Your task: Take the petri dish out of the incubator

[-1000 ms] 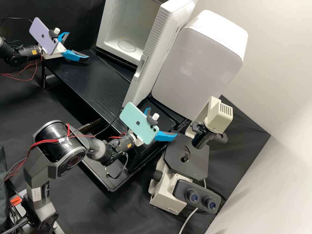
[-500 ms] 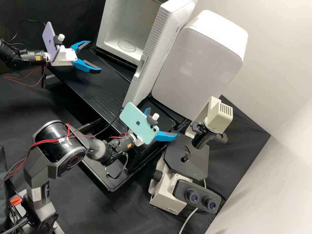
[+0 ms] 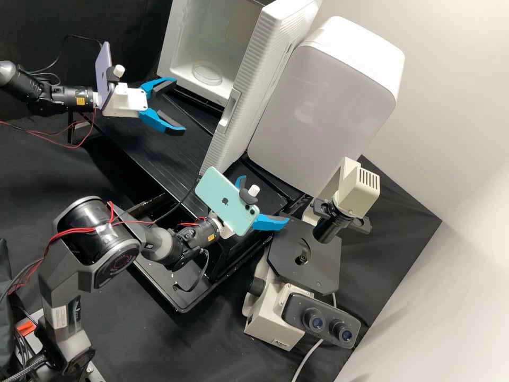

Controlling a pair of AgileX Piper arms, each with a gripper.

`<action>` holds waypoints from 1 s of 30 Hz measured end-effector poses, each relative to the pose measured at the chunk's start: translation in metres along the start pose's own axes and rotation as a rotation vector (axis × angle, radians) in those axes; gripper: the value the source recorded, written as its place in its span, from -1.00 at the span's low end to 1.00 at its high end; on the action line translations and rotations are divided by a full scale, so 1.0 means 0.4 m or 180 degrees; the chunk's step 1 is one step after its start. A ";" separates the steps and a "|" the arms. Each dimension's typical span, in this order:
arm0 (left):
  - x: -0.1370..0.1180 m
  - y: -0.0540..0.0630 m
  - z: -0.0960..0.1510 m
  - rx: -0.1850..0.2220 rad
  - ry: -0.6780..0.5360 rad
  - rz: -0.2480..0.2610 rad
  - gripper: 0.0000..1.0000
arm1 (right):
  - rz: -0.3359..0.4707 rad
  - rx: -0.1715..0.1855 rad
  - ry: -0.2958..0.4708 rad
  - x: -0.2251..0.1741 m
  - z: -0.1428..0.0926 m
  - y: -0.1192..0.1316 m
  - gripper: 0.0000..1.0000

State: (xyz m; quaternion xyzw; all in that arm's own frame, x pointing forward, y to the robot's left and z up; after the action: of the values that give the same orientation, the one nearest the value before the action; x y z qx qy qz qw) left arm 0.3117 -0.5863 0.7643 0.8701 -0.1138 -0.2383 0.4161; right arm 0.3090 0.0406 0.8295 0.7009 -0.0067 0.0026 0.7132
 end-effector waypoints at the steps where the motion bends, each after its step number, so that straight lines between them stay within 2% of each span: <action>1: 0.006 -0.001 -0.001 0.0001 0.0005 -0.0017 1.00 | 0.0000 0.0000 0.0000 0.000 0.000 0.000 1.00; 7: 0.054 -0.004 -0.016 -0.0020 0.0079 -0.0096 1.00 | 0.0000 0.0000 0.0000 0.000 0.000 0.000 1.00; 13: 0.090 0.015 -0.067 -0.0262 0.0429 -0.0043 1.00 | 0.0000 0.0000 0.0000 0.000 0.000 0.000 1.00; 15: 0.095 0.028 -0.082 -0.0347 0.0540 0.0032 1.00 | 0.0000 0.0000 0.0000 0.000 0.000 0.000 1.00; 18: 0.097 0.038 -0.096 -0.0358 0.0635 0.0078 1.00 | 0.0000 0.0000 0.0000 0.000 0.000 0.000 1.00; 21: 0.104 0.041 -0.101 -0.0302 0.0656 0.0095 1.00 | 0.0000 0.0000 0.0000 0.000 0.000 0.000 1.00; 24: 0.115 0.038 -0.106 -0.0260 0.0663 0.0085 1.00 | 0.0000 0.0000 0.0000 0.000 0.000 0.000 1.00; 30: 0.148 0.031 -0.113 -0.0270 0.0679 -0.0017 1.00 | 0.0000 0.0000 0.0000 0.000 0.000 0.000 1.00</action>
State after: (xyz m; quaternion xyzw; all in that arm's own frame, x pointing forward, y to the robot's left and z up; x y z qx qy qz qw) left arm 0.3856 -0.5872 0.7797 0.8724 -0.0564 -0.1501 0.4617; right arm 0.3090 0.0406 0.8295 0.7009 -0.0067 0.0026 0.7132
